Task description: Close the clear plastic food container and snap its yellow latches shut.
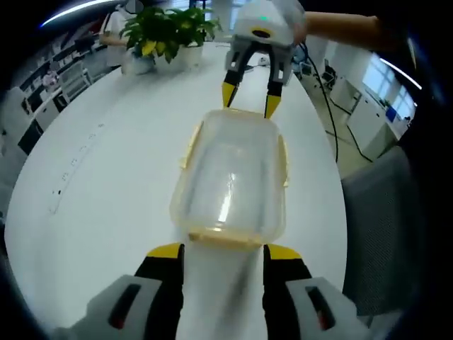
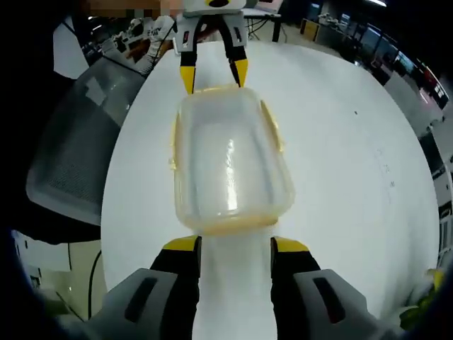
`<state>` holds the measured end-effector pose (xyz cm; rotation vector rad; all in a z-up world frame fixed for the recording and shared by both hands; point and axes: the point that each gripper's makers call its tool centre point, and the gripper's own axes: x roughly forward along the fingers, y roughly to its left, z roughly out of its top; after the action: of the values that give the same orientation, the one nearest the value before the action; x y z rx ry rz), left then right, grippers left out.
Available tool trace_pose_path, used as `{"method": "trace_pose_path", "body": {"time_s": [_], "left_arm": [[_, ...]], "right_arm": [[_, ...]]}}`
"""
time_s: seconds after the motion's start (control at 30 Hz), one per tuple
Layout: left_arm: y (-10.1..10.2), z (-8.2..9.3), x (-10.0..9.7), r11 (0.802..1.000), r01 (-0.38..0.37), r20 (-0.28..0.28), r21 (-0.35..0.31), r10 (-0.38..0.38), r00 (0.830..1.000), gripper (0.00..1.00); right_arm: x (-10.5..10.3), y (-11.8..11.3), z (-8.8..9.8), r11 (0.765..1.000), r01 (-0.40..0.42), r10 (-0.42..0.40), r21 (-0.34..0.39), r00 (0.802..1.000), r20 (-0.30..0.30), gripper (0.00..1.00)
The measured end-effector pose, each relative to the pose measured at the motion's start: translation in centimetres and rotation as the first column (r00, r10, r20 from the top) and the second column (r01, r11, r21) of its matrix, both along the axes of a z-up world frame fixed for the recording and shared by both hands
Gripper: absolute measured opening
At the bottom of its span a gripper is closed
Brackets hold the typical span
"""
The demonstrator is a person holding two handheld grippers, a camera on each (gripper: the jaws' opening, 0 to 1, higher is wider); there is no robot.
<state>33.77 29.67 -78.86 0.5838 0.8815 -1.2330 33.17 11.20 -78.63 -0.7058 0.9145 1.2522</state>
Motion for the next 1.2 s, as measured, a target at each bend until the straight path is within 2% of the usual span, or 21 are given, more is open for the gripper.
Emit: {"method": "trace_pose_path", "body": {"time_s": [0.07, 0.13, 0.17, 0.23, 0.33, 0.5, 0.53, 0.6, 0.67, 0.73, 0.8, 0.87, 0.9, 0.93, 0.97, 1.0, 1.03, 1.1, 1.13, 1.17, 1.2], "left_arm": [[0.3, 0.1, -0.1, 0.999, -0.031, -0.008, -0.018, 0.031, 0.999, 0.38], [0.2, 0.5, -0.1, 0.993, -0.095, -0.036, -0.069, 0.092, 0.995, 0.38], [0.1, 0.9, -0.1, 0.987, -0.123, -0.049, -0.108, 0.119, 0.992, 0.38], [0.2, 1.2, -0.4, 0.979, -0.155, -0.081, -0.132, 0.145, 0.986, 0.38], [0.4, 1.6, 0.1, 0.96, -0.225, -0.117, -0.169, 0.207, 0.971, 0.38], [0.2, 2.2, 0.7, 0.907, -0.348, -0.176, -0.236, 0.312, 0.934, 0.37], [-0.1, 2.3, 0.5, 0.887, -0.385, -0.213, -0.256, 0.337, 0.917, 0.37], [-0.8, 2.2, 0.0, 0.859, -0.426, -0.266, -0.284, 0.356, 0.896, 0.38], [-0.9, 1.7, -0.5, 0.857, -0.437, -0.267, -0.273, 0.369, 0.89, 0.38], [-1.0, 1.4, -0.8, 0.856, -0.444, -0.254, -0.264, 0.382, 0.888, 0.36], [-1.1, 1.1, -1.0, 0.846, -0.465, -0.251, -0.261, 0.405, 0.879, 0.33], [-1.2, 1.2, -0.8, 0.827, -0.486, -0.265, -0.283, 0.419, 0.868, 0.29], [-1.4, 1.3, -0.8, 0.813, -0.505, -0.283, -0.289, 0.431, 0.857, 0.28], [-1.4, 1.2, -0.8, 0.809, -0.514, -0.289, -0.286, 0.438, 0.851, 0.27], [-1.4, 1.1, -0.8, 0.805, -0.522, -0.291, -0.282, 0.447, 0.846, 0.26], [-1.4, 1.1, -0.7, 0.804, -0.523, -0.289, -0.282, 0.449, 0.846, 0.26], [-1.3, 1.0, -0.6, 0.802, -0.526, -0.286, -0.284, 0.452, 0.845, 0.26], [-1.3, 0.8, -0.3, 0.787, -0.548, -0.298, -0.284, 0.471, 0.83, 0.25], [-1.3, 0.8, -0.2, 0.776, -0.565, -0.307, -0.282, 0.484, 0.819, 0.24], [-1.3, 0.8, -0.1, 0.765, -0.578, -0.316, -0.283, 0.495, 0.809, 0.24], [-1.3, 0.8, -0.2, 0.762, -0.582, -0.32, -0.283, 0.497, 0.807, 0.23]], "right_arm": [[-0.2, -0.2, 0.2, 0.999, 0.035, -0.035, 0.022, 0.999, -0.018, 0.37], [-0.2, -0.3, 0.5, 0.995, 0.087, -0.085, 0.054, 0.996, -0.037, 0.37], [-0.1, -0.3, 0.7, 0.989, 0.125, -0.121, 0.084, 0.991, -0.05, 0.37], [0.1, -0.4, 0.8, 0.976, 0.184, -0.175, 0.113, 0.981, -0.079, 0.37], [0.6, -0.3, 1.5, 0.942, 0.282, -0.264, 0.182, 0.957, -0.117, 0.37], [0.7, 0.4, 2.1, 0.898, 0.367, -0.333, 0.243, 0.928, -0.168, 0.36], [0.6, 0.6, 2.1, 0.886, 0.386, -0.349, 0.255, 0.92, -0.18, 0.36], [0.5, 0.9, 2.1, 0.872, 0.412, -0.369, 0.264, 0.908, -0.199, 0.35], [0.1, 1.4, 2.0, 0.86, 0.429, -0.381, 0.277, 0.9, -0.212, 0.36], [-0.3, 1.5, 1.8, 0.858, 0.438, -0.391, 0.269, 0.896, -0.213, 0.33], [-0.7, 1.7, 1.7, 0.849, 0.454, -0.402, 0.271, 0.887, -0.225, 0.29], [-0.9, 1.9, 1.6, 0.838, 0.472, -0.412, 0.275, 0.877, -0.248, 0.26], [-1.0, 1.9, 1.4, 0.835, 0.476, -0.415, 0.275, 0.874, -0.253, 0.25], [-1.1, 1.9, 1.3, 0.835, 0.478, -0.415, 0.272, 0.872, -0.258, 0.24], [-1.1, 1.9, 1.5, 0.825, 0.493, -0.425, 0.277, 0.864, -0.271, 0.24], [-1.1, 1.9, 1.5, 0.822, 0.498, -0.428, 0.276, 0.86, -0.278, 0.24], [-1.1, 1.9, 1.5, 0.823, 0.497, -0.426, 0.277, 0.861, -0.278, 0.24], [-1.2, 2.0, 1.5, 0.818, 0.505, -0.432, 0.275, 0.855, -0.288, 0.24], [-1.2, 2.0, 1.6, 0.82, 0.499, -0.427, 0.279, 0.859, -0.282, 0.24], [-1.2, 2.1, 1.6, 0.833, 0.47, -0.406, 0.291, 0.877, -0.256, 0.23], [-1.3, 2.0, 1.6, 0.833, 0.471, -0.406, 0.291, 0.877, -0.257, 0.23]]}}
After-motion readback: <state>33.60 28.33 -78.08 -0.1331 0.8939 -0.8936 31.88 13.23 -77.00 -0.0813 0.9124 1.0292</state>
